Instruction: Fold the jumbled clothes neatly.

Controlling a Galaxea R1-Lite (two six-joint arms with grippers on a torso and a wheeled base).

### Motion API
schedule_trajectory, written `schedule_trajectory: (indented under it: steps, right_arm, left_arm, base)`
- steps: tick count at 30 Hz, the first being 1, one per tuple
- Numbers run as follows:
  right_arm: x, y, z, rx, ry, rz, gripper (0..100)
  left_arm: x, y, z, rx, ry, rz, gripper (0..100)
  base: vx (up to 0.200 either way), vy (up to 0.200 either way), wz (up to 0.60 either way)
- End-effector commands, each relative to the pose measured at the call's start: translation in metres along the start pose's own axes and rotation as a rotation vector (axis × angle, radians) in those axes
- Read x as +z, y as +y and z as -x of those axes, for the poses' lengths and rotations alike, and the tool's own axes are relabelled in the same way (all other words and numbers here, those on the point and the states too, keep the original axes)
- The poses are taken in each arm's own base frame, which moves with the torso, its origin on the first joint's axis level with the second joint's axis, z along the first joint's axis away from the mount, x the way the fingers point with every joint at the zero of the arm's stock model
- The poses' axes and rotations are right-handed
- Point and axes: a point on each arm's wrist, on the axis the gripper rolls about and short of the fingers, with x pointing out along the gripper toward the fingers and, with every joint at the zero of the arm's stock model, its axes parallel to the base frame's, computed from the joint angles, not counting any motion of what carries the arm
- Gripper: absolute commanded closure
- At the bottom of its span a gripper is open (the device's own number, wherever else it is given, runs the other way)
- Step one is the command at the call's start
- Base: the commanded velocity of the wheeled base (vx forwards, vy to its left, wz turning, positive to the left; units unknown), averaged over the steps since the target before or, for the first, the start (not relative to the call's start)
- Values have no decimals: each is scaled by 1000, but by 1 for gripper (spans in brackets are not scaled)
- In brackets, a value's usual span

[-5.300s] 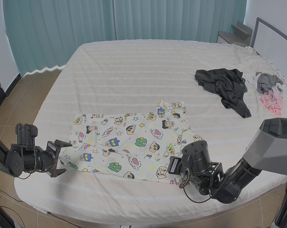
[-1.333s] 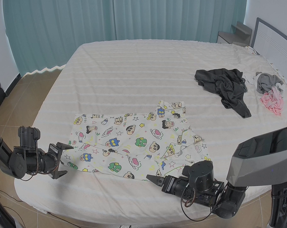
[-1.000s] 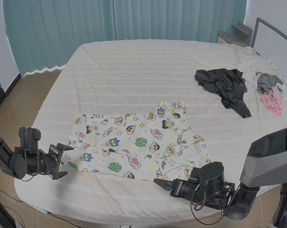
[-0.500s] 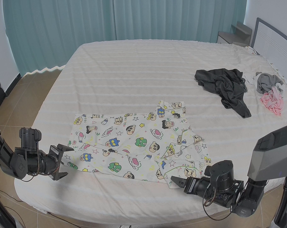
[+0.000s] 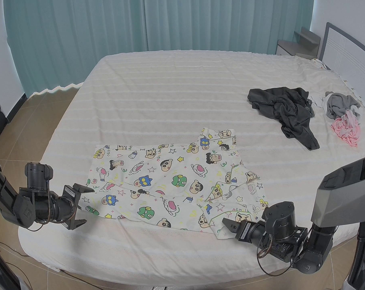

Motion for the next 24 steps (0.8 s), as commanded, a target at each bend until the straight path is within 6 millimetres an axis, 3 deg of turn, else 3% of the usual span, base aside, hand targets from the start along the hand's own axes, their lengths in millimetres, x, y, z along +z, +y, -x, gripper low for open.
schedule_trajectory:
  steps: [1, 15, 24]
  right_arm:
    - [-1, -1, -2, -13, -7, 3, 100]
    - [-4, -5, -3, -65, -27, 69, 100]
    - [10, 3, 15, -23, -75, 95, 100]
  left_arm:
    - [0, 0, -1, 2, 0, 1, 0]
    - [0, 0, -1, 0, 0, 1, 0]
    - [0, 0, -1, 0, 0, 1, 0]
  base:
    - [0, 0, 0]
    - [0, 0, 0]
    - [0, 0, 0]
